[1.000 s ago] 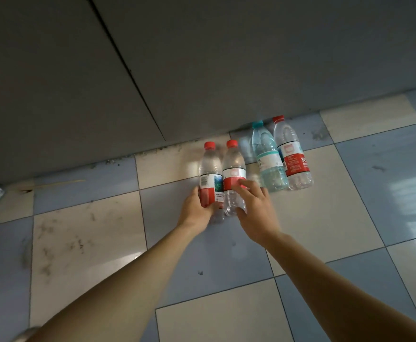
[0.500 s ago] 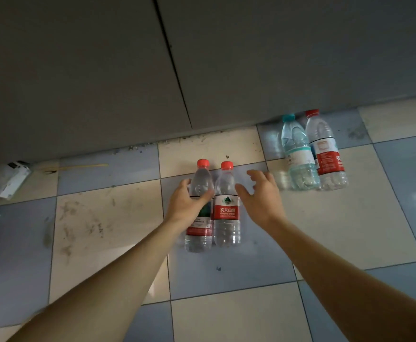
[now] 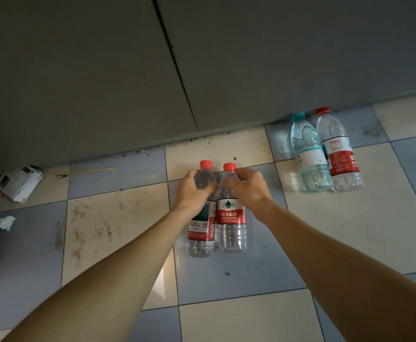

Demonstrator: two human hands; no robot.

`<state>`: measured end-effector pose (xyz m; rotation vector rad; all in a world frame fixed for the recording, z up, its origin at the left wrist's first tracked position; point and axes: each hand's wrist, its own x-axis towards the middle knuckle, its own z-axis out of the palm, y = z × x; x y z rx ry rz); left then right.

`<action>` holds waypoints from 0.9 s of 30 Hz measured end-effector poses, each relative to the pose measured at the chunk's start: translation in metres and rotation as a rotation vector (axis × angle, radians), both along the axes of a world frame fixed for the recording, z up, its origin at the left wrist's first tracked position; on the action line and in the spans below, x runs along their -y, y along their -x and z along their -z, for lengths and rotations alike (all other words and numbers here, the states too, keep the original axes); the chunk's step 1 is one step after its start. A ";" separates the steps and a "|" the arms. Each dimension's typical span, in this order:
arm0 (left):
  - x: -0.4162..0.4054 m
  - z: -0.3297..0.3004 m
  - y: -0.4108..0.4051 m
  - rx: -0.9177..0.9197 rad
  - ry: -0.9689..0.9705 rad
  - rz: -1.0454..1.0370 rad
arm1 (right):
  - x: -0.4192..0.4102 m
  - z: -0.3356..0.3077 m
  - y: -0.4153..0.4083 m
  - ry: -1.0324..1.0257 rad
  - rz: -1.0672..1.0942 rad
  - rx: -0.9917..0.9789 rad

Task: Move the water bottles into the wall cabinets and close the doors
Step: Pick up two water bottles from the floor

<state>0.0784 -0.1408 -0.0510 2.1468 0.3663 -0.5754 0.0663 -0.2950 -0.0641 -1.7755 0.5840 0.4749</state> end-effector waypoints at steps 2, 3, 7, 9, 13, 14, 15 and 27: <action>-0.001 -0.009 0.001 0.024 0.026 0.002 | 0.000 -0.009 0.001 -0.036 0.030 0.029; -0.003 -0.015 0.000 0.042 0.038 0.000 | 0.001 -0.017 0.001 -0.056 0.048 0.053; -0.013 -0.041 -0.004 0.146 0.106 0.008 | 0.007 -0.053 0.001 -0.090 0.020 0.328; -0.018 -0.053 -0.005 0.215 0.134 0.021 | 0.009 -0.069 0.001 -0.070 0.002 0.461; -0.026 -0.066 0.001 0.356 0.156 0.047 | 0.008 -0.085 0.002 0.001 -0.019 0.548; -0.029 -0.065 0.003 0.393 0.145 0.053 | 0.007 -0.086 0.004 0.013 -0.024 0.554; -0.032 -0.063 0.006 0.426 0.131 0.057 | 0.007 -0.085 0.006 0.021 -0.032 0.558; -0.033 -0.052 0.017 0.451 0.106 0.061 | 0.013 -0.068 0.029 0.093 -0.060 0.496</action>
